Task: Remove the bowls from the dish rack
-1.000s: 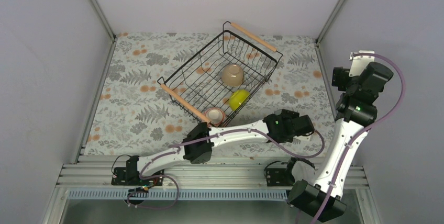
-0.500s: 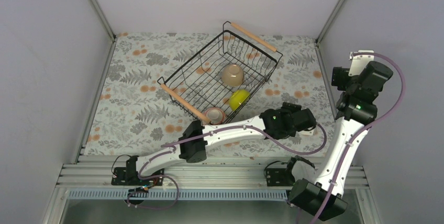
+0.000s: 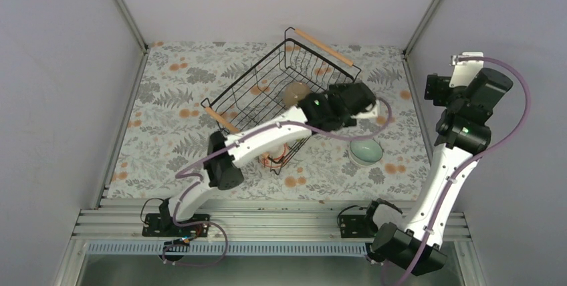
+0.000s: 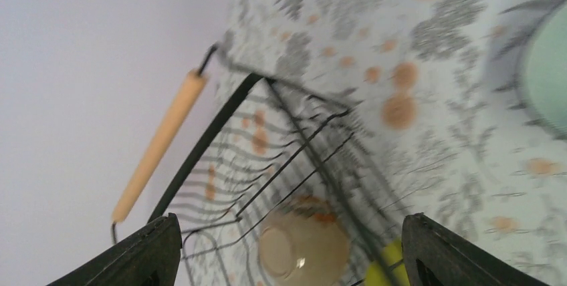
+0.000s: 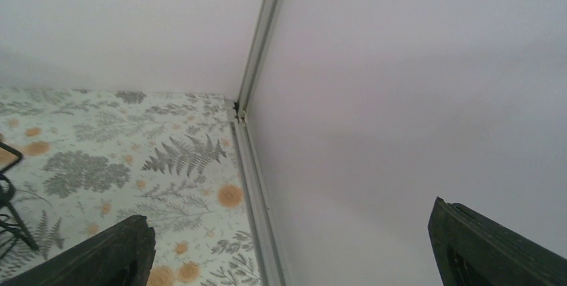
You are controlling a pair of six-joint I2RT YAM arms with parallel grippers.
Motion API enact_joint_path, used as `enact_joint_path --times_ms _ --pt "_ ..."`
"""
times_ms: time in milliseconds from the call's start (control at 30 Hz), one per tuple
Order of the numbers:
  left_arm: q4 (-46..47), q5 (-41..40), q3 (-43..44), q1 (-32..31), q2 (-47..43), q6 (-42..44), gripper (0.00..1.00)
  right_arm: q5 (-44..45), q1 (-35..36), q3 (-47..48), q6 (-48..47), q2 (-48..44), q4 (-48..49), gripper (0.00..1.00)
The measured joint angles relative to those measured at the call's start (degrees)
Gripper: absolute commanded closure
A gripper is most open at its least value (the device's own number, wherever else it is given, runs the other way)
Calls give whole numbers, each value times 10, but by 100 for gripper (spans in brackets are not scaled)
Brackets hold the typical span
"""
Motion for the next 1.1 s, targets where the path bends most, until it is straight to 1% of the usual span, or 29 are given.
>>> enact_joint_path --times_ms 100,233,333,433,567,700,767,833,933,1000,1100 --pt "-5 -3 -3 36 -21 -7 18 -30 0 22 4 9 -10 0" --pt "-13 4 -2 78 -37 -13 17 -92 -1 62 1 42 -42 0" --pt "-21 30 0 119 -50 -24 17 -144 1 100 -8 89 -79 0" --pt "-27 69 -5 179 -77 -46 17 -168 22 132 -19 135 -116 0" --pt "-14 113 -43 270 -146 -81 15 -176 102 178 -30 188 -162 0" --pt "15 162 -82 354 -220 -119 9 -162 210 231 -30 241 -195 0" --pt "35 183 -101 389 -250 -136 7 -141 271 267 -27 273 -209 0" --pt "55 196 -124 416 -274 -150 6 -122 321 300 -24 300 -226 0" --pt "74 212 -150 439 -288 -165 4 -94 395 352 -19 348 -244 0" --pt "85 222 -167 452 -288 -174 0 -78 435 365 -19 376 -248 0" --pt "89 246 -192 475 -282 -186 0 -55 481 378 -20 430 -263 0"
